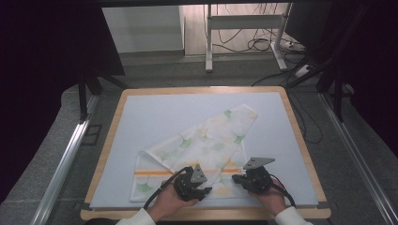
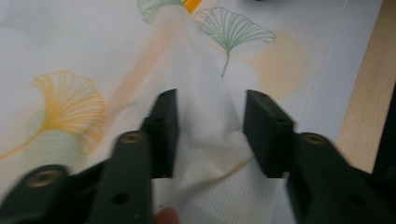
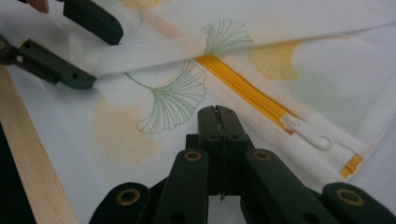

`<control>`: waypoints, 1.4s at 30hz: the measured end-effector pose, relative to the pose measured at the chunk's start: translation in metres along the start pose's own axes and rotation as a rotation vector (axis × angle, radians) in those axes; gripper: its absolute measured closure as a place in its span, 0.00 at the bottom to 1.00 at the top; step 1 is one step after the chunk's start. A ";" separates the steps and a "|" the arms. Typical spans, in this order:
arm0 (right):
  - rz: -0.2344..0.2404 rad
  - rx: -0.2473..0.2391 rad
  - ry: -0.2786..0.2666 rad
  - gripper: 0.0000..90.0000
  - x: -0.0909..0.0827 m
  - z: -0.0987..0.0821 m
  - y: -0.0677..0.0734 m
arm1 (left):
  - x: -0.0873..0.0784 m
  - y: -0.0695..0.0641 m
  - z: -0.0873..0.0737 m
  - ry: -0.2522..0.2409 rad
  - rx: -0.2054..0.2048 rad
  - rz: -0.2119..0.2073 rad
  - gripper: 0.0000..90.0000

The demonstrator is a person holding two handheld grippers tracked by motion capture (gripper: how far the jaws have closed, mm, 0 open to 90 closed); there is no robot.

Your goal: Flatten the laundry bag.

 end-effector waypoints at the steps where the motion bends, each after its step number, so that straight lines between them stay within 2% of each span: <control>1: 0.002 0.003 0.000 0.99 0.000 0.000 0.000 | 0.000 0.000 0.000 0.001 0.003 0.001 0.76; 4: 0.000 0.005 -0.001 0.99 0.000 0.000 0.000 | 0.000 0.000 0.001 -0.002 0.002 -0.006 0.85; 7: -0.003 0.004 -0.002 0.99 0.000 0.000 0.000 | 0.001 0.001 0.001 -0.001 -0.003 0.004 0.89; 8: -0.005 0.001 -0.002 0.99 0.000 0.000 0.000 | 0.001 0.001 0.001 -0.004 0.000 0.017 0.91; 13: -0.006 0.003 -0.002 0.99 0.000 -0.001 0.000 | 0.001 -0.001 0.001 -0.009 0.016 0.027 0.98; 14: -0.006 0.002 -0.002 0.99 0.000 -0.001 0.000 | 0.000 -0.001 0.001 -0.006 0.027 0.031 0.98; 18: -0.007 -0.003 -0.002 0.99 0.000 0.000 0.001 | 0.000 -0.002 0.002 -0.012 0.028 0.025 0.98; 27: -0.010 -0.011 -0.001 0.99 0.000 0.000 0.000 | -0.008 0.003 0.006 -0.054 0.010 0.023 0.99; 29: -0.010 -0.014 -0.001 0.99 0.000 0.000 0.000 | -0.011 0.005 0.007 -0.058 0.014 0.028 0.99; 36: -0.010 -0.014 -0.001 0.99 0.000 0.000 0.000 | -0.022 0.015 0.010 -0.103 -0.015 0.036 0.99; 42: -0.007 -0.014 -0.001 0.99 0.000 0.000 0.000 | -0.029 0.022 0.012 -0.116 -0.026 0.043 0.99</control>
Point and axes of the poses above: each handheld gripper's, and its own axes: x roughly forward along the jaws, z roughly out of its top, y roughly to its left, the point moved 7 cm from there along x, roughly forward along the jaws, and after that the axes turned 5 degrees about z, right-handed, at the moved point
